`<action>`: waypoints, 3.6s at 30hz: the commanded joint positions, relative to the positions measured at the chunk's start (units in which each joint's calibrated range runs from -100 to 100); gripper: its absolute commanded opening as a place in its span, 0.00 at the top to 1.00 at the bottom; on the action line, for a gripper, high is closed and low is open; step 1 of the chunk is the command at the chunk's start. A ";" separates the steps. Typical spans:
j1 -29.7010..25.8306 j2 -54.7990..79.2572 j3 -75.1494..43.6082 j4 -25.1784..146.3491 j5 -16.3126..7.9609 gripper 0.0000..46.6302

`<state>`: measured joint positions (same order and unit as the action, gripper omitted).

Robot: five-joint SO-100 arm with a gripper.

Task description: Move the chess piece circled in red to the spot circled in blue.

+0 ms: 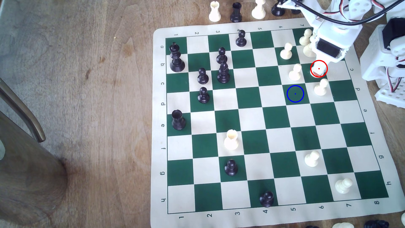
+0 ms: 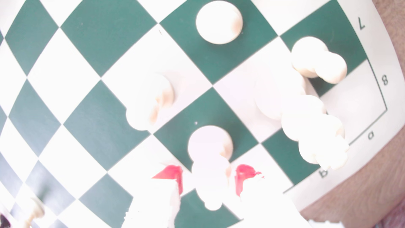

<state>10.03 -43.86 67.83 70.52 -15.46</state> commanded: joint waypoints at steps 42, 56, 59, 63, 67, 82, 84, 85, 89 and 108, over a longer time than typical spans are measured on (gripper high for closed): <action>-0.37 -0.20 -19.59 11.14 0.15 1.00; -9.76 9.23 -37.18 15.97 -1.86 1.00; -12.02 11.52 -36.64 14.49 -2.59 1.00; -14.92 13.13 -32.92 11.14 -3.22 1.00; -15.62 16.27 -31.02 7.70 -3.57 1.00; -16.72 20.43 -23.86 0.08 -3.76 1.00; -16.72 20.60 -23.58 -0.33 -3.76 1.00; -16.72 20.69 -23.40 -0.66 -3.76 1.00; -16.72 21.03 -22.68 -1.80 -3.76 1.00; -15.47 22.64 -21.50 -3.77 -3.17 1.00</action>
<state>-6.19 -21.16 46.50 67.73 -18.73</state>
